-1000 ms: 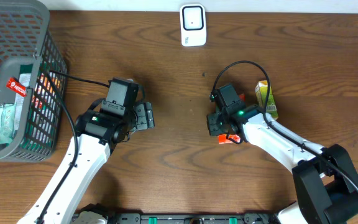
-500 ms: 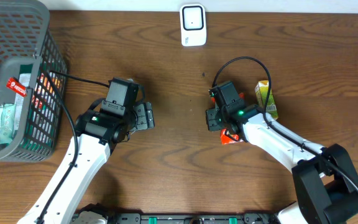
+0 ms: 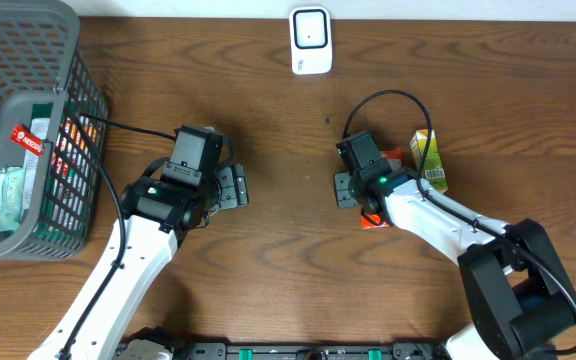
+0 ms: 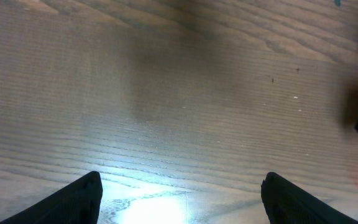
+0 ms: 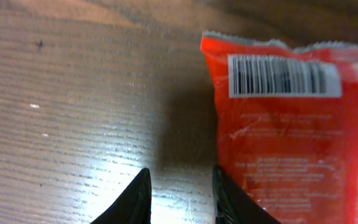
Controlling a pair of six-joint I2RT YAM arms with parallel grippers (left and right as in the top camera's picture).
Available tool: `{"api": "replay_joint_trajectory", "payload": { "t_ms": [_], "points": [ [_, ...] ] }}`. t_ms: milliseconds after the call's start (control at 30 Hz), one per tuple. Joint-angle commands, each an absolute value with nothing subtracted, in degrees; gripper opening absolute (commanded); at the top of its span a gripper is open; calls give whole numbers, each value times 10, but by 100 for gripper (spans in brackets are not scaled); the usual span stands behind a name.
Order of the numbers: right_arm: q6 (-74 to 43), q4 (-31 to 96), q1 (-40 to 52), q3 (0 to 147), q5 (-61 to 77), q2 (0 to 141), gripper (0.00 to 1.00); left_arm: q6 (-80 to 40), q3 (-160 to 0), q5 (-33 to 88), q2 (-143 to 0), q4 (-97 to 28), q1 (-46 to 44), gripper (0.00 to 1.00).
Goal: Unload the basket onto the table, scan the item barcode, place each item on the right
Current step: 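Push the red bag rightward beside the carton with the right gripper, then raise the right gripper away and reach the left gripper into the basket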
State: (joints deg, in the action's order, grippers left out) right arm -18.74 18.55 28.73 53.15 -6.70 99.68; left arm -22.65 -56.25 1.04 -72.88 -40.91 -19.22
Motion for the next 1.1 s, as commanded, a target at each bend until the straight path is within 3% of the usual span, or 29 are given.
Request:
{"api": "replay_joint_trajectory", "payload": {
  "t_ms": [0, 200, 400, 467, 533, 600, 633, 800, 1067],
  "points": [
    [-162, 182, 276, 550, -83, 972, 28, -225, -564, 2, -731, -411, -189, 83],
    [-147, 249, 272, 615, -51, 912, 33, -225, -564, 2, -731, -411, -189, 83],
    [-140, 332, 196, 688, -57, 837, 48, -225, -564, 2, -731, -411, -189, 83],
    [-141, 350, 150, 698, -57, 818, 66, -225, -564, 2, -731, -411, -189, 83],
    [-141, 357, 106, 698, -57, 804, 73, -225, -564, 2, -731, -411, -189, 83],
    [-141, 372, 34, 698, -57, 799, 94, -225, -564, 2, -731, -411, -189, 83],
    [-141, 377, 12, 698, -57, 799, 99, -225, -564, 2, -731, -411, -189, 83],
    [-141, 415, -92, 696, -57, 801, 99, -225, -564, 2, -731, -411, -189, 83],
    [-141, 430, -124, 696, -57, 801, 99, -227, -564, 4, -731, -404, -189, 83]
  ]
}}
